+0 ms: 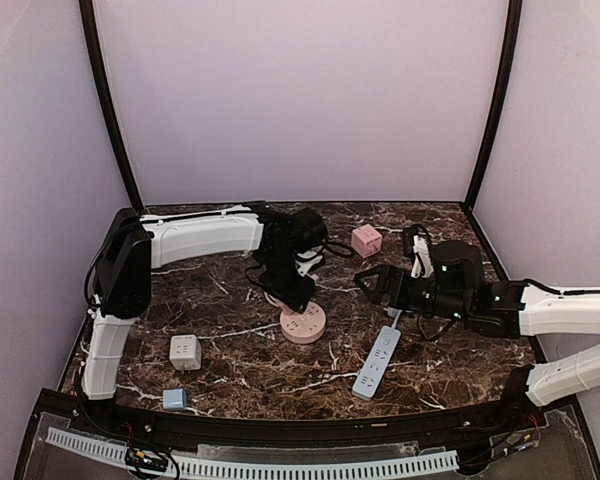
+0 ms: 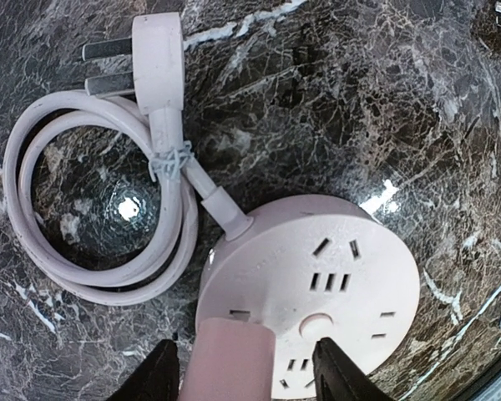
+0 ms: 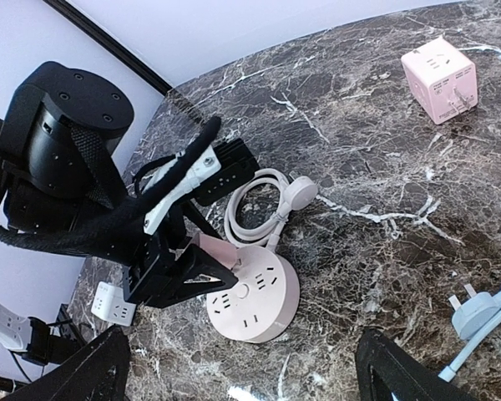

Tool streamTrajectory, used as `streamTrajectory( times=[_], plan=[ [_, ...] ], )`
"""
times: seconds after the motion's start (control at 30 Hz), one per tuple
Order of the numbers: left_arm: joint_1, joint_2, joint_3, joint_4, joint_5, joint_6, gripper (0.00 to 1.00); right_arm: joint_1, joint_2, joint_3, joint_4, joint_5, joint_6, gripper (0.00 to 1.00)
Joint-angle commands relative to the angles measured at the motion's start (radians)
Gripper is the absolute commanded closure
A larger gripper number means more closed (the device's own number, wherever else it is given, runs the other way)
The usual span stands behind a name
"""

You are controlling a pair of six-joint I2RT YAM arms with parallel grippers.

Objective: Insert the plug

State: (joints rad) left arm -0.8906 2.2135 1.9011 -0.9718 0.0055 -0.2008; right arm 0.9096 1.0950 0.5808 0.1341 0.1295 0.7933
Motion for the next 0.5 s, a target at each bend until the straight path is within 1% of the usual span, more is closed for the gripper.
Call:
streamTrajectory(
  times=[0.0,0.1,0.27,0.33,0.4,0.47],
  plan=[
    [-0.005,-0.095,-0.065,0.061,-0.021,-0.024,0.45,0.008,-0.01,-0.01,0.024,-0.009,-0.011,0.07],
    [-0.005,-0.128,-0.115,0.094,-0.023,-0.027,0.48,0.008,-0.012,-0.01,0.024,-0.009,-0.011,0.07],
    [-0.005,-0.151,-0.157,0.117,-0.024,-0.031,0.53,0.008,-0.009,-0.009,0.027,-0.013,-0.011,0.07],
    [-0.005,-0.159,-0.181,0.131,-0.019,-0.031,0.59,0.008,-0.007,-0.01,0.028,-0.014,-0.012,0.07],
    [-0.004,-0.167,-0.196,0.144,-0.01,-0.028,0.71,0.008,-0.006,-0.01,0.028,-0.015,-0.011,0.07],
    [-0.005,-0.167,-0.203,0.149,-0.008,-0.026,0.76,0.008,-0.005,-0.01,0.029,-0.016,-0.012,0.07]
  ],
)
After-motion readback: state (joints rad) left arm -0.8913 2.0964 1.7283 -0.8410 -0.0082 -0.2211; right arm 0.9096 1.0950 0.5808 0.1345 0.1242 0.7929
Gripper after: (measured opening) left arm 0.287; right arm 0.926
